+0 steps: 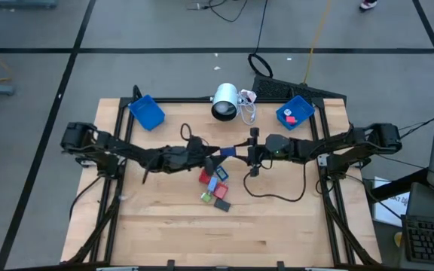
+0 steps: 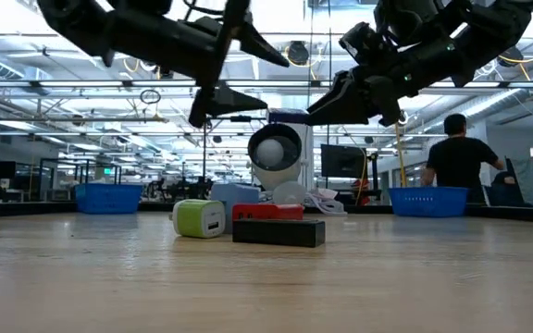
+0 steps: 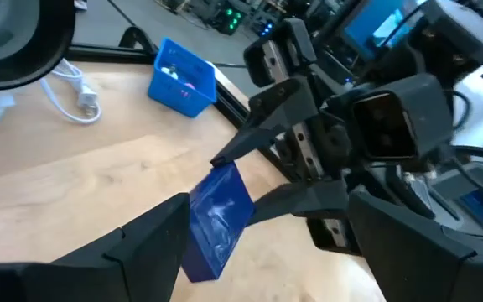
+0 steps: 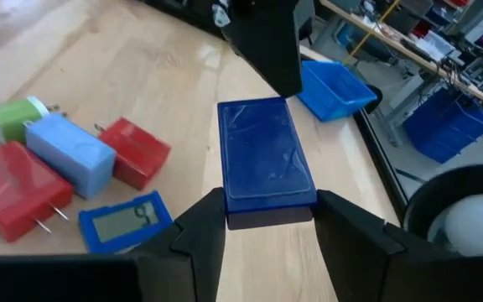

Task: Pick & Place Office items
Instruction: Put the dark blue digital timer into the left blue bin

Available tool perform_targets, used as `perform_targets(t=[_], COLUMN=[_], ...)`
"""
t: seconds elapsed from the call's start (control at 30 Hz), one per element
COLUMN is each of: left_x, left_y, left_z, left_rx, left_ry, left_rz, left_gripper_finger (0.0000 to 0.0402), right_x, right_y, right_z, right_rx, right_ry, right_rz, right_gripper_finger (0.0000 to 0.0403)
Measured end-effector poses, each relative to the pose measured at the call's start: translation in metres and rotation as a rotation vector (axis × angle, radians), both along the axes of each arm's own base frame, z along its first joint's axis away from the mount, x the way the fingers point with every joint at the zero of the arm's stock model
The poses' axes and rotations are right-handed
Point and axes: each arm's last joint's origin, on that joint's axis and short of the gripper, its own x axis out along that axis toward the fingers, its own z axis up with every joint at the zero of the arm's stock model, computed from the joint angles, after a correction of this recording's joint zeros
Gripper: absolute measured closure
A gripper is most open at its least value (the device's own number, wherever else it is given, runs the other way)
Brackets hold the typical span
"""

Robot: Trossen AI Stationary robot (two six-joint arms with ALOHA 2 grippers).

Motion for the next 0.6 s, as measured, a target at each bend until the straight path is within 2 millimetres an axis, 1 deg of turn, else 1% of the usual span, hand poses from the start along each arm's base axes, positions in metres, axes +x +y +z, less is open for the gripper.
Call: perform_targets(t=[0.17, 0.37, 0.53, 0.6], left_x=[0.003, 0.003, 0.004, 0.004], left_y=[0.006, 0.009, 0.009, 0.009], left_z=[-0.005, -0.004, -0.004, -0.004], left_rx=[-0.03, -0.069, -0.144, -0.148], left_ry=[0.009, -0.008, -0.03, -0.032], left_rz=[0.015, 0.029, -0.028, -0.038], left_gripper_finger=[0.0078, 0.0078, 0.0078, 0.0078], right_x=[0.001, 0.001, 0.003, 0.003], right_y=[0.001, 0.007, 0.007, 0.007], right_z=[0.002, 0.003, 0.009, 0.011], right_rx=[0.002, -0.029, -0.079, -0.09], right_ry=[-0.019, -0.027, -0.076, -0.096], right_rz=[0.014, 0.039, 0.024, 0.026], right_gripper_finger=[0.0244, 0.0246, 0.0244, 0.0246])
